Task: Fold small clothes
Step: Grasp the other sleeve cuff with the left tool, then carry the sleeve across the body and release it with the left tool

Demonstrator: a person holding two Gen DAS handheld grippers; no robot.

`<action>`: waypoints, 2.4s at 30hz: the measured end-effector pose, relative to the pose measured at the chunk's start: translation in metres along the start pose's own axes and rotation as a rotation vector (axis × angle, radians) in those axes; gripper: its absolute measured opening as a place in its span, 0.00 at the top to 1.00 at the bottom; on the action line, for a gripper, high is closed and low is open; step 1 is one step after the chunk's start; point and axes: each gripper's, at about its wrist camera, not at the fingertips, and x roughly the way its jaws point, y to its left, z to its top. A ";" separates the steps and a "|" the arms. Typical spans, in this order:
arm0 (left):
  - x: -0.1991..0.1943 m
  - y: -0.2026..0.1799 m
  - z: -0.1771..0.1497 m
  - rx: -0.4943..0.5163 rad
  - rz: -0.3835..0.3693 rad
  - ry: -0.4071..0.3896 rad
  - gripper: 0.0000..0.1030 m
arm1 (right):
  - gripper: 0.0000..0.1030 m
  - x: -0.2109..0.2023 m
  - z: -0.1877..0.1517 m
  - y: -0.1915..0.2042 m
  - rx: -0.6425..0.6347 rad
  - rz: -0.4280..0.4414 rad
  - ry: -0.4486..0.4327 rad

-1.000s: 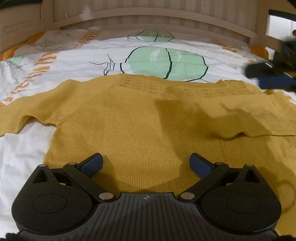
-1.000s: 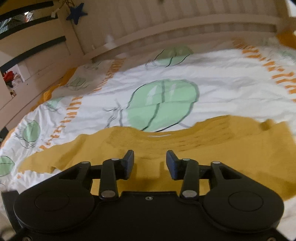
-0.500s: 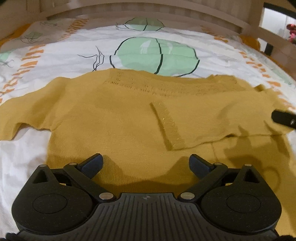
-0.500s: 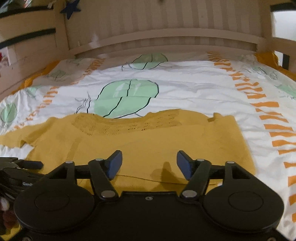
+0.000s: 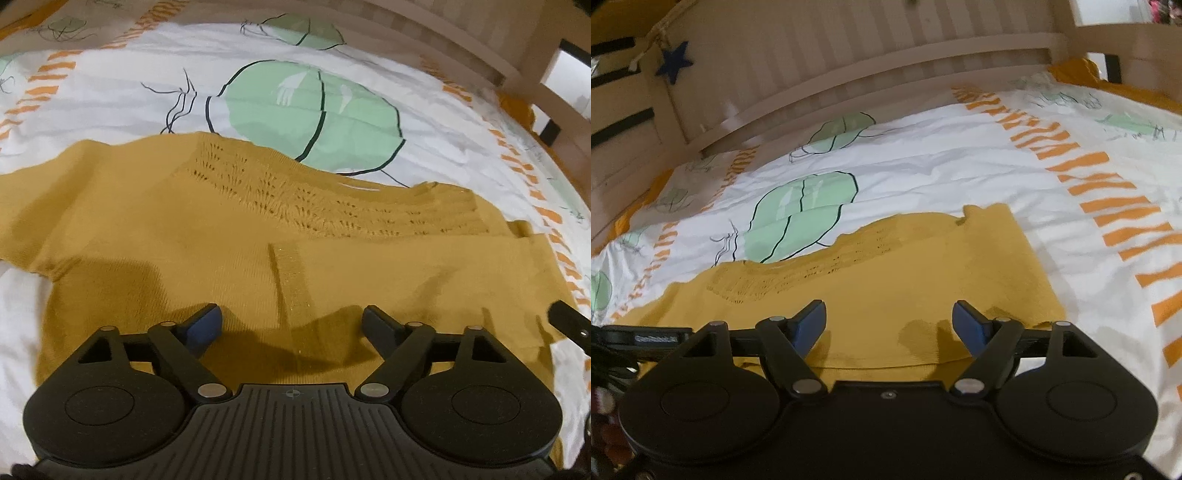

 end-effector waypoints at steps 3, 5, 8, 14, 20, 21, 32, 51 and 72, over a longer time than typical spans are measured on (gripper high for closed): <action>-0.001 -0.002 0.003 -0.002 -0.001 -0.014 0.58 | 0.25 -0.001 0.001 -0.001 0.012 0.006 -0.002; -0.003 -0.004 0.006 0.014 -0.018 -0.017 0.88 | 0.25 -0.001 0.001 0.000 0.009 0.007 -0.002; -0.014 -0.005 0.009 0.060 -0.023 -0.055 0.95 | 0.25 -0.002 0.000 -0.001 0.012 0.010 0.002; -0.049 0.001 0.023 0.127 0.022 -0.163 0.97 | 0.25 -0.002 0.000 -0.004 0.025 0.008 0.011; -0.075 0.025 0.047 0.123 0.089 -0.242 0.97 | 0.25 0.000 -0.002 -0.005 0.026 0.006 0.024; -0.076 0.030 0.050 0.120 0.101 -0.245 0.97 | 0.25 0.001 -0.002 -0.004 0.025 0.007 0.027; -0.043 0.078 0.044 0.035 0.185 -0.136 0.97 | 0.25 0.007 -0.007 -0.003 0.010 -0.005 0.065; -0.062 0.166 0.014 -0.089 0.106 -0.139 0.63 | 0.23 0.011 -0.013 0.010 -0.047 0.072 0.058; -0.154 0.360 -0.013 -0.443 0.239 -0.233 0.53 | 0.20 0.061 -0.024 0.160 -0.206 0.161 0.082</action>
